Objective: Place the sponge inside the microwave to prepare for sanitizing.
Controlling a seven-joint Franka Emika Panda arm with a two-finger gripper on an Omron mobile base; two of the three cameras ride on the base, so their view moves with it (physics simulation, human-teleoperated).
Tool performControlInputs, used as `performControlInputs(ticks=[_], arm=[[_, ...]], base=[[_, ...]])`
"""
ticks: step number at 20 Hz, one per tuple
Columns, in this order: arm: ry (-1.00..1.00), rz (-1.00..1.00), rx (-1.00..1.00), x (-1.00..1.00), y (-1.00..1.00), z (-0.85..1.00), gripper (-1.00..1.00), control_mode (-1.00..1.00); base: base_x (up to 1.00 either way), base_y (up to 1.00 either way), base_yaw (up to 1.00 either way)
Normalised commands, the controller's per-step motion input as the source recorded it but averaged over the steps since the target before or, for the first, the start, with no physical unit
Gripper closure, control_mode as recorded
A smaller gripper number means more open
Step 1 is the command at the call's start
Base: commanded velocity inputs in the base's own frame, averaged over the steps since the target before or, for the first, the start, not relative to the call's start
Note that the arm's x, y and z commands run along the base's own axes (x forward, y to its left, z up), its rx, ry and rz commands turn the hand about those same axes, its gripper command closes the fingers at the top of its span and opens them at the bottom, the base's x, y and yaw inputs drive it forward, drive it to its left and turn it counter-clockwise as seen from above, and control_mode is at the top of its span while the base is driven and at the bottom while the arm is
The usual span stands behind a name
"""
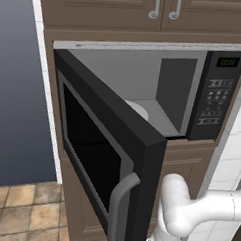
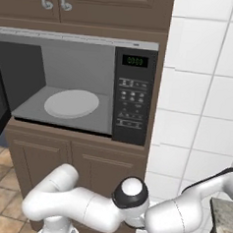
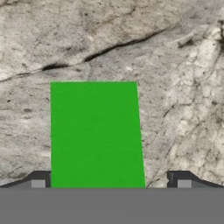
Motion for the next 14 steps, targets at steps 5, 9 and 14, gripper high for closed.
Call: performControlInputs(ticks=[5, 9, 14], arm=[[-0.02, 0.0, 0.09, 0.0, 0.03, -0.21, -1.0, -1.0], [-0.11, 0.0, 0.06, 0.0, 0.08, -0.14, 1.0, -1.0], [-0.15, 0.0, 0.05, 0.0, 0.08, -0.1, 1.0, -1.0]], base=[[0.0, 0.0, 0.0], [0.0, 0.0, 0.0], [0.0, 0.0, 0.0]])
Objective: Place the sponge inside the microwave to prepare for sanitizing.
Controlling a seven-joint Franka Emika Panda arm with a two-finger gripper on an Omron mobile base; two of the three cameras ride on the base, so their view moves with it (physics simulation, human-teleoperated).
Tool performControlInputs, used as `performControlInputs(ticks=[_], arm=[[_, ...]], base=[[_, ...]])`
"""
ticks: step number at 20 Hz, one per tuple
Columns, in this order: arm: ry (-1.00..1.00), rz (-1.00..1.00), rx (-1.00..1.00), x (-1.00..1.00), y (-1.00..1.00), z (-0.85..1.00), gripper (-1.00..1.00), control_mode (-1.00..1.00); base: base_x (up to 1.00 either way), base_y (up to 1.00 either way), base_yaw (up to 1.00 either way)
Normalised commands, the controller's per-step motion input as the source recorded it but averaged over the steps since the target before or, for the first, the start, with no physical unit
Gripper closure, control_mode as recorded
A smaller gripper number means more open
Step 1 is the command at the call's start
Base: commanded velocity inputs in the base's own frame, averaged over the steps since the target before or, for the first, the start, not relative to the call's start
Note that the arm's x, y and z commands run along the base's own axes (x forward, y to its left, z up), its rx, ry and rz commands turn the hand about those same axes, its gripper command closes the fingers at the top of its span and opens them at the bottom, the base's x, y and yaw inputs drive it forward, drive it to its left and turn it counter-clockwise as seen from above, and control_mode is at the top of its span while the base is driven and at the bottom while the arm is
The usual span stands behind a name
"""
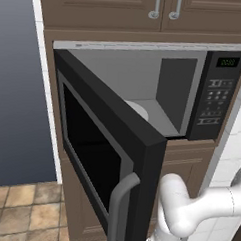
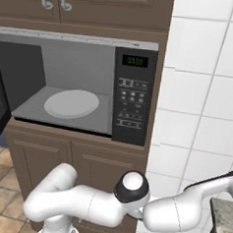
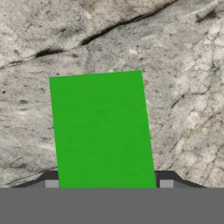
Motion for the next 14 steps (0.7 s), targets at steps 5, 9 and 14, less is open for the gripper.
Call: performControlInputs(ticks=[5, 9, 14], arm=[[-0.1, 0.0, 0.04, 0.0, 0.0, -0.09, 1.0, -1.0], [-0.02, 0.0, 0.02, 0.0, 0.0, -0.03, 1.0, -1.0], [0.0, 0.0, -0.15, 0.0, 0.27, 0.44, 1.0, -1.0]], base=[[0.0, 0.0, 0.0], [0.0, 0.0, 0.0], [0.0, 0.0, 0.0]])
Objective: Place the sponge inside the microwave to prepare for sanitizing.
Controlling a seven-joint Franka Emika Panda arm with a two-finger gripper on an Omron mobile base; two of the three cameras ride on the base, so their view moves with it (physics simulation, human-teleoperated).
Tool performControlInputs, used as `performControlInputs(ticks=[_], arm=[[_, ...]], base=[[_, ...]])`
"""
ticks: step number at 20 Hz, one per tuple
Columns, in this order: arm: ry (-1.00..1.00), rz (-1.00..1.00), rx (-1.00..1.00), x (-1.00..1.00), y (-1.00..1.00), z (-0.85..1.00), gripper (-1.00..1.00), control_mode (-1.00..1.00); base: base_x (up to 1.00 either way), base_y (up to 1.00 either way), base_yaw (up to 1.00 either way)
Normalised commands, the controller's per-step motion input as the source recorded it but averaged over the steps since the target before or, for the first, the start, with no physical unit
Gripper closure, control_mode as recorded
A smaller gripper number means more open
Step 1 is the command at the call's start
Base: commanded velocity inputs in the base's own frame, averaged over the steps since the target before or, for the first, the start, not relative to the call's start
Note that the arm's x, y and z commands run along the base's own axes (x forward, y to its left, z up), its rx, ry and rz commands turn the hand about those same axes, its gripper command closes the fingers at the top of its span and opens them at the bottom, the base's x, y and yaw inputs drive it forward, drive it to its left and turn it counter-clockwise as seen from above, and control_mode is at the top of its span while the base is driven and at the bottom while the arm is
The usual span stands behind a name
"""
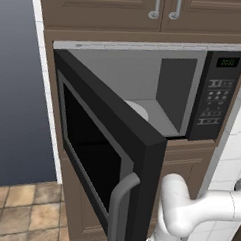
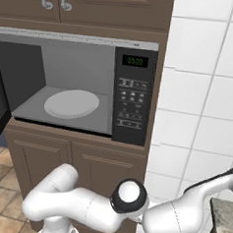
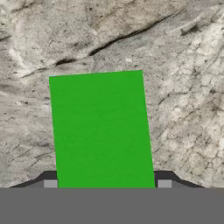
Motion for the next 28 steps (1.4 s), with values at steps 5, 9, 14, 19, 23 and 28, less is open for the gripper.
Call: performControlInputs(ticks=[5, 9, 14, 19, 23, 28], arm=[[0.03, 0.03, -0.37, -0.18, 0.41, 0.82, 1.0, -1.0], [0.0, 0.21, -0.47, -0.77, 0.88, 0.24, 1.0, -1.0], [-0.03, 0.36, -0.54, -0.91, 1.0, 0.05, 1.0, -1.0], [-0.17, 0.37, -0.48, -0.63, 1.0, 0.04, 1.0, -1.0], [-0.31, 0.28, -0.26, -0.11, 1.0, 0.01, 1.0, -1.0], [-0.2, 0.33, -0.04, 0.0, 0.99, 0.57, 1.0, -1.0]], base=[[0.0, 0.0, 0.0], [0.0, 0.0, 0.0], [0.0, 0.0, 0.0], [0.0, 0.0, 0.0], [0.0, 0.0, 0.0], [0.0, 0.0, 0.0]])
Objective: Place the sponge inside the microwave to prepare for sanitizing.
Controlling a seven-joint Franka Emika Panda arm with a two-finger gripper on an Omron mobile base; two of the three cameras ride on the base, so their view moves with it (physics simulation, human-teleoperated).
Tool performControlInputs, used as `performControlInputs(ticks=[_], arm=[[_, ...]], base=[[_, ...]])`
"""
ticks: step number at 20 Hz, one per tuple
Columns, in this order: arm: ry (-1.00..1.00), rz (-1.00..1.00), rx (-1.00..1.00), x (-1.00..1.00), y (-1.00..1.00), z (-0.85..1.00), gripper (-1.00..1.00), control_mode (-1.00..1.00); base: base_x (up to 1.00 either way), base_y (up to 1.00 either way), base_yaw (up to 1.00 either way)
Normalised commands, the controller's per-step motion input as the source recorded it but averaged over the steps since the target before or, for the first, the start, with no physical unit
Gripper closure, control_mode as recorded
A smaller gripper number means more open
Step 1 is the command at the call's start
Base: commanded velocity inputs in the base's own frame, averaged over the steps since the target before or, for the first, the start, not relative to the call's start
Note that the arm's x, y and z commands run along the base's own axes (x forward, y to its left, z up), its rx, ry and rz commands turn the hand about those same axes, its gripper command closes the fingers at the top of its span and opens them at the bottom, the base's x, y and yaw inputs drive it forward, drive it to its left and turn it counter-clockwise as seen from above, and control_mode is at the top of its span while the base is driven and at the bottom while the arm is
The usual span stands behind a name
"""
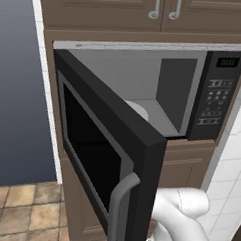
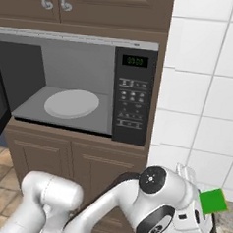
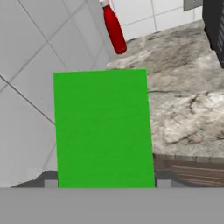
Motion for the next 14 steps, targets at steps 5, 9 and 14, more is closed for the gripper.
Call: performControlInputs(ticks=[5, 9, 14], arm=[[0.03, 0.47, -0.01, 0.0, 0.78, 0.7, 1.0, -1.0], [0.16, 0.68, -0.11, -0.02, 0.62, 0.53, 1.0, -1.0], [0.17, 0.48, -0.13, -0.61, 0.47, 0.34, 1.0, -1.0]], base=[[0.0, 0.0, 0.0], [0.0, 0.0, 0.0], [0.0, 0.0, 0.0]])
